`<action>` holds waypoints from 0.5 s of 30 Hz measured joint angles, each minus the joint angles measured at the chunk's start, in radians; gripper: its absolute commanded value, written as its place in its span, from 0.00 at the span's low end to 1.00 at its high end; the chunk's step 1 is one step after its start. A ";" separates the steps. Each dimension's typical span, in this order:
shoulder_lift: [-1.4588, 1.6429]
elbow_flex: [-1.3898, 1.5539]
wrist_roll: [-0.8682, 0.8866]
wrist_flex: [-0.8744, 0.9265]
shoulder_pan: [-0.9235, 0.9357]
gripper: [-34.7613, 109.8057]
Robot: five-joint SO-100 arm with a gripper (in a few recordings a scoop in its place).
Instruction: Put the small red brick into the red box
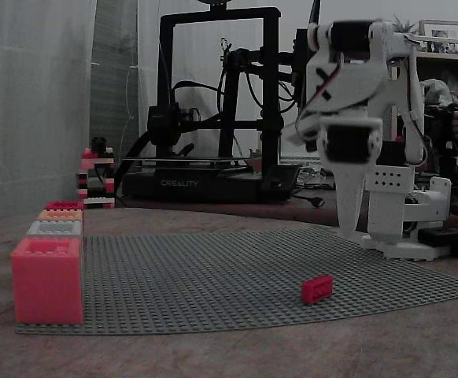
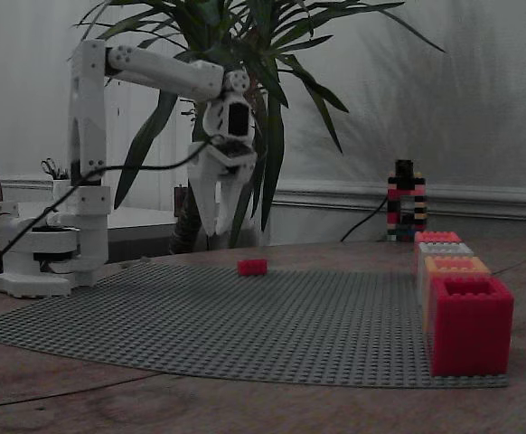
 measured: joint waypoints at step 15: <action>-0.066 -0.026 -0.457 -0.150 0.028 0.32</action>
